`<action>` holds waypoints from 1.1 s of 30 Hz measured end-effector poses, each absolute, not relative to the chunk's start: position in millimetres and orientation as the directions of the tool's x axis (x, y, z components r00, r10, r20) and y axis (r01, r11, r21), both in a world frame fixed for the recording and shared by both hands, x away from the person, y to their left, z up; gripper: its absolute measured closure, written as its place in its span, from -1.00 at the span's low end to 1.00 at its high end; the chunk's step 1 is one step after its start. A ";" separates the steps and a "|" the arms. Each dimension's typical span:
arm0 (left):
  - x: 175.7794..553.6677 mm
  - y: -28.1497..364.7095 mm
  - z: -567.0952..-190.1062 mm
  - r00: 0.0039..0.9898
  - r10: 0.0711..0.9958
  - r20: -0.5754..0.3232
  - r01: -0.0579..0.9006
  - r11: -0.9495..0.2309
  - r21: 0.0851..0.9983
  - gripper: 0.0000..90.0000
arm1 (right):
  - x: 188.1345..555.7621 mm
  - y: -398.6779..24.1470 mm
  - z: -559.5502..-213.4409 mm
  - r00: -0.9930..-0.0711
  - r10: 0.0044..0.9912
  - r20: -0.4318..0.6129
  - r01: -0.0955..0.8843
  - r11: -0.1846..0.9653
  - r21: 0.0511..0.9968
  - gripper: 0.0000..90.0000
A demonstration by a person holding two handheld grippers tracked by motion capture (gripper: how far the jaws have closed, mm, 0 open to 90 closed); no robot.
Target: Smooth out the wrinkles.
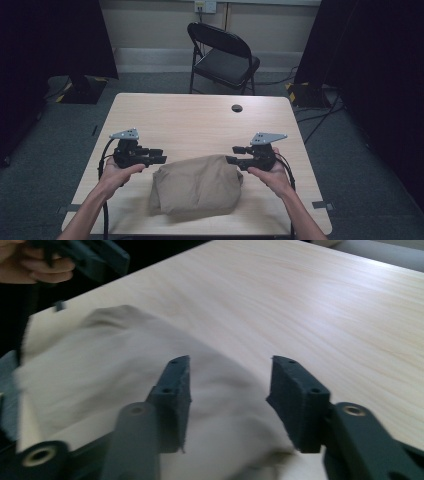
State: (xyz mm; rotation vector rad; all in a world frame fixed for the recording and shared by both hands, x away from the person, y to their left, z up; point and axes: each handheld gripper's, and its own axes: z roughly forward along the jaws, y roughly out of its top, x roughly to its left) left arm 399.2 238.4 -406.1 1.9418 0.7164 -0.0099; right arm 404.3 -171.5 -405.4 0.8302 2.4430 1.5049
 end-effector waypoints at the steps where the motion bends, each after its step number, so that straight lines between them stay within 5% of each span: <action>1: 393.0 231.8 -405.3 0.832 0.465 -0.304 0.479 -0.324 0.815 0.49 | 400.1 -167.6 -404.8 -0.843 0.518 0.146 0.367 0.356 0.859 0.21; 9: 371.7 196.2 -437.0 0.862 0.416 -0.289 0.480 -0.491 0.727 0.45 | 381.7 -139.0 -432.5 -0.853 0.510 0.113 0.394 0.486 0.780 0.04; 19: 392.6 226.2 -469.1 0.787 0.561 -0.257 0.560 -0.475 0.679 0.38 | 402.7 -145.7 -475.1 -0.811 0.559 0.171 0.494 0.500 0.711 -0.09; 33: 410.1 221.9 -482.7 0.789 0.586 -0.187 0.527 -0.488 0.696 0.46 | 407.1 -139.4 -485.7 -0.818 0.570 0.083 0.456 0.552 0.698 -0.08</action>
